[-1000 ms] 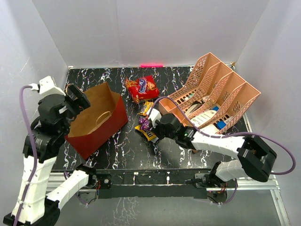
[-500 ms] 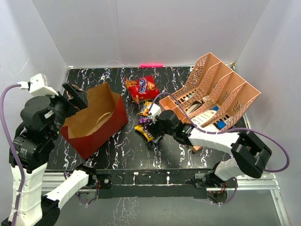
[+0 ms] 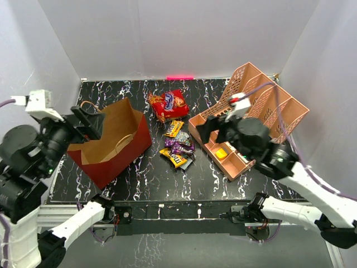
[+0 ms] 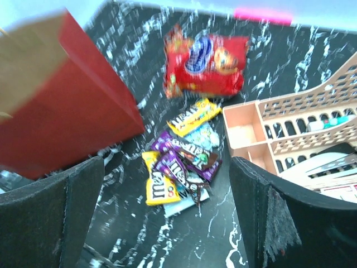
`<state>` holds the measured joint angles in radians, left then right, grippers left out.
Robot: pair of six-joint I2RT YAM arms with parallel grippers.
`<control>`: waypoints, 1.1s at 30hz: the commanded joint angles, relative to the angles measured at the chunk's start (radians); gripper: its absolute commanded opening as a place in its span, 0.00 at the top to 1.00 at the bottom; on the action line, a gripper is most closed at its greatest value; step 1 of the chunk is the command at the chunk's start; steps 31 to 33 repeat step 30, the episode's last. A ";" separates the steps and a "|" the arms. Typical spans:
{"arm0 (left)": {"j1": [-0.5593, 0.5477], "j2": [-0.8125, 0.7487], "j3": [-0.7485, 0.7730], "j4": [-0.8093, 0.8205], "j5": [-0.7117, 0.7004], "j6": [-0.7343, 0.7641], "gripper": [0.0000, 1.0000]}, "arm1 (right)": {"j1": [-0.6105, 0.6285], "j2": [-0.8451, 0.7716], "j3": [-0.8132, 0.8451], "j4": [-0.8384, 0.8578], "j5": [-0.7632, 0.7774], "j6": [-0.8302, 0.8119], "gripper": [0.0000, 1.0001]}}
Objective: Take the snacks out of the paper bag
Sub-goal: Reset both arms
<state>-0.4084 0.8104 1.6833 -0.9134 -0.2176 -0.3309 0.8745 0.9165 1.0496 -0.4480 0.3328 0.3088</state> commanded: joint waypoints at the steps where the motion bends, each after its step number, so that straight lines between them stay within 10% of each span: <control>1: -0.035 -0.018 0.121 0.049 0.040 0.075 0.02 | -0.004 -0.119 0.199 -0.205 0.082 0.083 0.02; 11: -0.040 -0.110 0.148 0.227 0.120 0.061 0.02 | -0.004 -0.274 0.460 -0.215 0.063 0.015 0.02; 33: -0.040 -0.074 0.090 0.319 0.126 0.073 0.02 | -0.003 -0.305 0.436 -0.141 0.219 -0.022 0.02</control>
